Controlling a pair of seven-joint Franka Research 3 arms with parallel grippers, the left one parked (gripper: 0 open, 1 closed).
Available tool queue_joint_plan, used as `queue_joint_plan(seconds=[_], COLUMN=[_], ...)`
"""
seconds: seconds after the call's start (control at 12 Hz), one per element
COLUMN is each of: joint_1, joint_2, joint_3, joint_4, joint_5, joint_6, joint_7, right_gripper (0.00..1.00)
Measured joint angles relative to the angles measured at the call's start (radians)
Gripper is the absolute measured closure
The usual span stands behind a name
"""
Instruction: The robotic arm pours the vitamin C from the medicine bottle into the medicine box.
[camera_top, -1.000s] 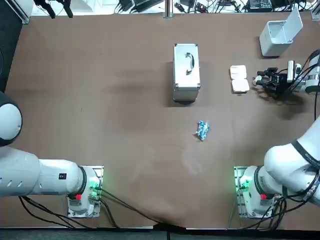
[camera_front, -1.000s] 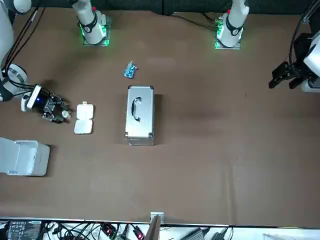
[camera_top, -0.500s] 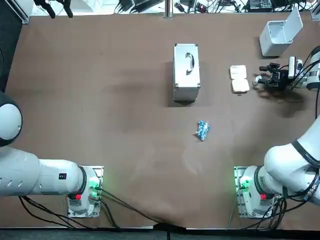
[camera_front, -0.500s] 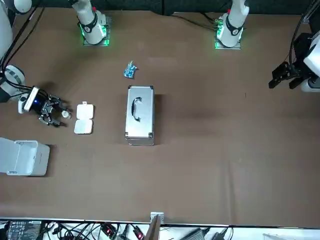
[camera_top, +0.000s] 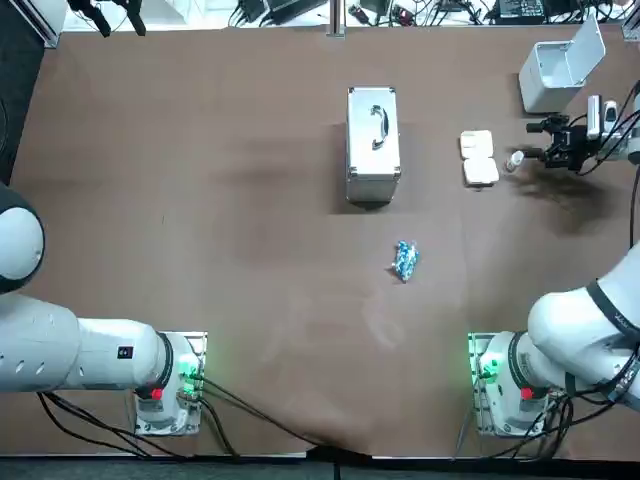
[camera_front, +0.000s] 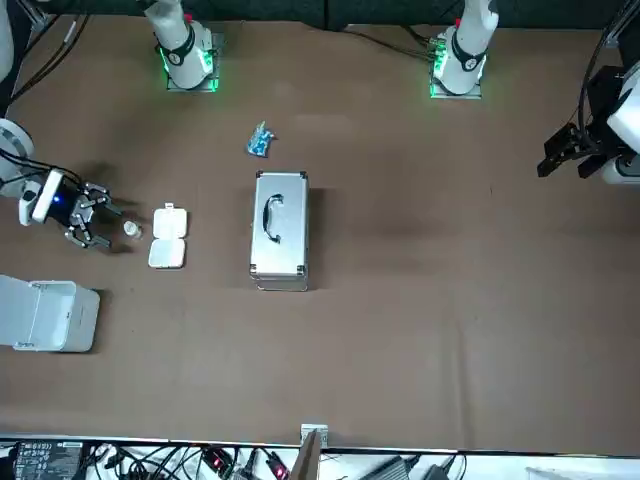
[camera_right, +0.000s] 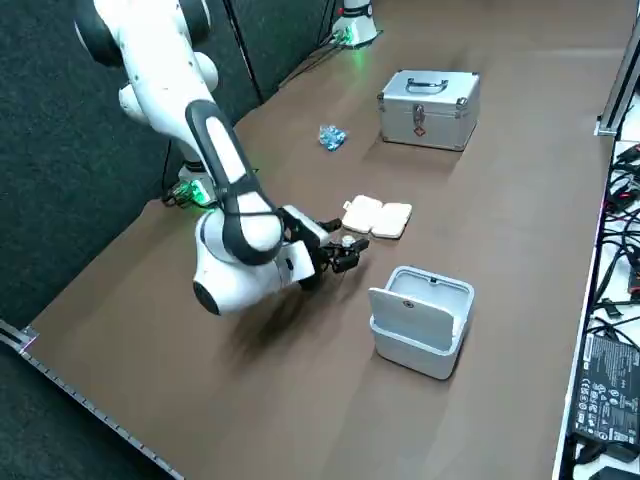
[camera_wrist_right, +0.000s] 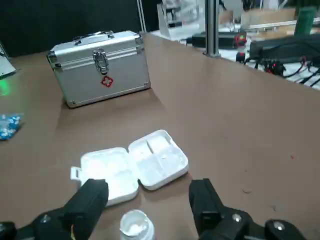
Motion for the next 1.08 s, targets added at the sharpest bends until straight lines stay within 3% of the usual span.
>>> queue_joint_plan(seconds=[0.17, 0.25, 0.5, 0.83, 1.08], joint_1=[0.014, 0.047, 0.128, 0.241, 0.301], joint_2=[-0.072, -0.152, -0.268, -0.364, -0.431], joint_3=[0.000, 0.000, 0.001, 0.001, 0.001], joint_4=[-0.030, -0.063, -0.095, -0.137, -0.175], joint_5=[-0.043, -0.081, -0.173, -0.271, -0.390], joint_6=[0.040, 0.101, 0.225, 0.381, 0.421], joint_7=[0.089, 0.203, 0.438, 0.714, 0.952], right_gripper=[0.00, 0.00, 0.00, 0.00, 0.00])
